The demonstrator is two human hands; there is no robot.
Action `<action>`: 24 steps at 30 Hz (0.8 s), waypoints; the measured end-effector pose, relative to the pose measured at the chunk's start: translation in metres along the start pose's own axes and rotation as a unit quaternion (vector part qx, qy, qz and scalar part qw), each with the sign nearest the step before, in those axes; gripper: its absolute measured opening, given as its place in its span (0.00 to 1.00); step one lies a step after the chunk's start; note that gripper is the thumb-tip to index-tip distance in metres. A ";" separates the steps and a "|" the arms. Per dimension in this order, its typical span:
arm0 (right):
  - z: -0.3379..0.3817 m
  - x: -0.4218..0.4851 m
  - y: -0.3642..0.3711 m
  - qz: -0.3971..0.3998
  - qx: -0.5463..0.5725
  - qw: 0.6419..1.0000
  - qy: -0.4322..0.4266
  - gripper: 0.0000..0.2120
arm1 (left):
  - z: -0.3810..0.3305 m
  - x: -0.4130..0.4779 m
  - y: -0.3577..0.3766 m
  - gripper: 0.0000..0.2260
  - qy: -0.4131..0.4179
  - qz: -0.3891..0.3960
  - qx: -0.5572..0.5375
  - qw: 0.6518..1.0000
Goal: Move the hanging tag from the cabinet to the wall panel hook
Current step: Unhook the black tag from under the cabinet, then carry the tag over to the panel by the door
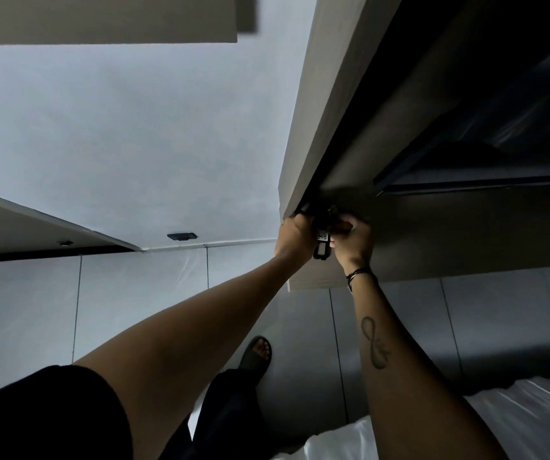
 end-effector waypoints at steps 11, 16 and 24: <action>-0.004 -0.043 0.004 0.056 0.116 0.992 0.015 0.07 | 0.027 -0.016 -0.027 0.05 -0.033 0.075 -0.129 0.988; 0.029 -0.085 0.020 0.085 0.147 0.985 -0.020 0.06 | 0.052 -0.037 -0.069 0.02 -0.013 0.090 -0.198 0.976; 0.143 -0.150 0.071 0.182 0.157 0.969 -0.060 0.10 | 0.088 -0.090 -0.197 0.04 -0.038 0.078 -0.338 0.937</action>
Point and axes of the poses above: each hand's wrist, its own x-axis towards the middle knuckle, its own y-axis out of the palm, z = x × y, the point moved 6 cm from there along x, towards the middle knuckle, and after that the axes turned 7 degrees about -y, right-handed, at the moved point
